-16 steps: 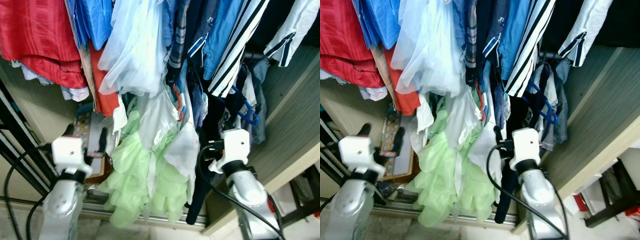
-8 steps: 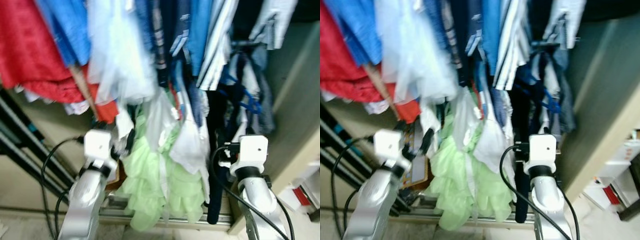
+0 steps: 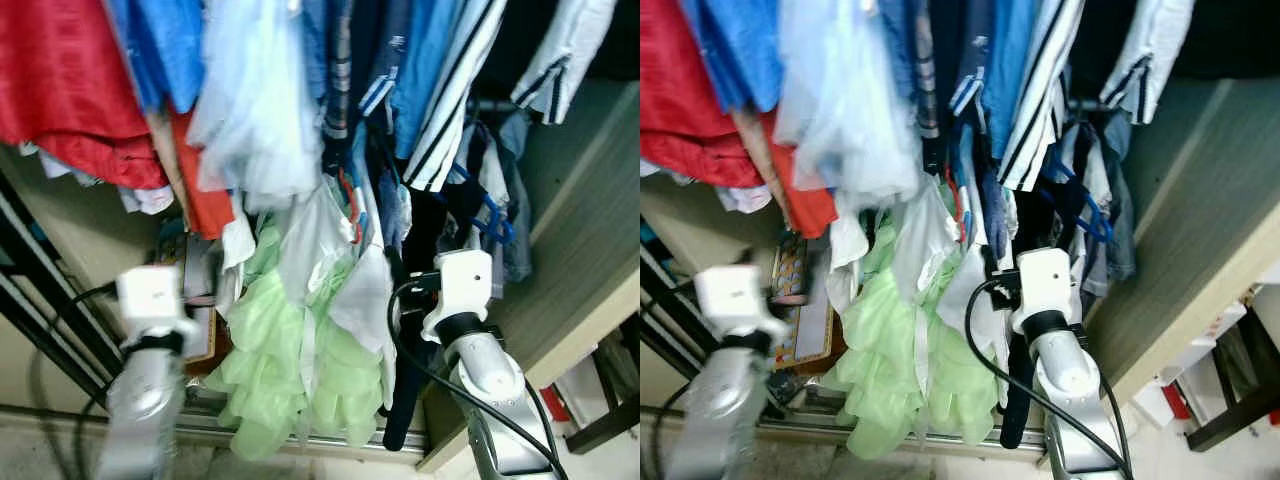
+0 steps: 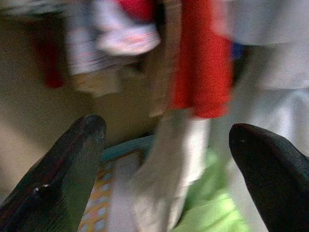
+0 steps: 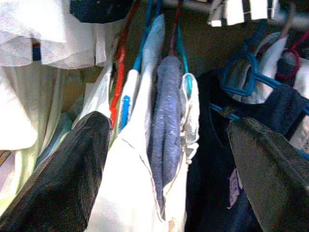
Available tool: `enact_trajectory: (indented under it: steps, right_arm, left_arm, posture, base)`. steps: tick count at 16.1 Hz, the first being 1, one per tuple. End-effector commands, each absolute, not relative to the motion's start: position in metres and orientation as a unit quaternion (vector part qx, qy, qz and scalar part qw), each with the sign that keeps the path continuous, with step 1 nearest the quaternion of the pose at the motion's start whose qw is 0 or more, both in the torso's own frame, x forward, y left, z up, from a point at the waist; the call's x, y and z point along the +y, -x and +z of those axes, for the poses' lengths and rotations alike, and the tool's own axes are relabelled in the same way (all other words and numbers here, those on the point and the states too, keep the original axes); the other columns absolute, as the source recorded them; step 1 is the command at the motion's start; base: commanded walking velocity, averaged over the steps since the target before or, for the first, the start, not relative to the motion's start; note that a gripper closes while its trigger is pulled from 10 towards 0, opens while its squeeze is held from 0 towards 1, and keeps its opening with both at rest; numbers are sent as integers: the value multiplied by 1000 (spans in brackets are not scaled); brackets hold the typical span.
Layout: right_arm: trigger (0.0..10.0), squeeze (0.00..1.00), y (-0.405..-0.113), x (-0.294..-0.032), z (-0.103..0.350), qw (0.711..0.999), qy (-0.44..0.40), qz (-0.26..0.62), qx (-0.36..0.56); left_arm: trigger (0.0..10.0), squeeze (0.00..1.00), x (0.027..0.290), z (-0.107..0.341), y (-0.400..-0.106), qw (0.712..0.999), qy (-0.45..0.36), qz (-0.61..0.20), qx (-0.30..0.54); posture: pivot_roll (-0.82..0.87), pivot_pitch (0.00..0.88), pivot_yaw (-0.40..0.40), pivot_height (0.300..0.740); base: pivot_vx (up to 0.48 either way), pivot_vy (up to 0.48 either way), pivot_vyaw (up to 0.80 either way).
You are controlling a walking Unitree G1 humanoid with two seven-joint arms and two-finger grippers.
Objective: Clean up the room
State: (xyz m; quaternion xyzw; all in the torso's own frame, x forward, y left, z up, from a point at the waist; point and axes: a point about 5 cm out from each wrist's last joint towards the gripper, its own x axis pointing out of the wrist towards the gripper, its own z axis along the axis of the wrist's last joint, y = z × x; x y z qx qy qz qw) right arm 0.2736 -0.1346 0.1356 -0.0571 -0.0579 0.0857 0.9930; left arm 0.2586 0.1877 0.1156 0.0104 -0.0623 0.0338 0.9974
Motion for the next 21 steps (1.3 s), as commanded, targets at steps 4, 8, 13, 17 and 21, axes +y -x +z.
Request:
enact_trajectory:
  steps: [4,8,13,17,21]
  right_arm:
    - [10000,0,-282,-135,137,994,39,80,-56]
    - [10000,0,-279,-115,135,993,22,103,-59]
    - [10000,0,-280,-117,117,996,-2,86,-23]
    - [10000,0,-285,-116,127,995,7,89,-34]
    - [10000,0,-285,-127,140,997,26,45,-62]
  left_arm:
    - [10000,0,178,113,-254,998,-20,-1,-52]
    - [10000,0,187,107,-249,999,-24,7,-38]
    - [10000,357,194,105,-243,1000,-20,18,-16]
    - [10000,0,179,108,-255,999,-20,-23,-25]
    - [10000,0,174,107,-252,998,-29,-49,-15]
  posture:
    - [5,0,-34,740]
    - [18,0,-40,740]
    - [71,0,-53,740]
    - [62,0,-65,740]
    - [5,16,1,740]
  base:
    - [0,0,0]
    - [0,0,0]
    - [0,0,0]
    - [0,0,0]
    - [0,0,144]
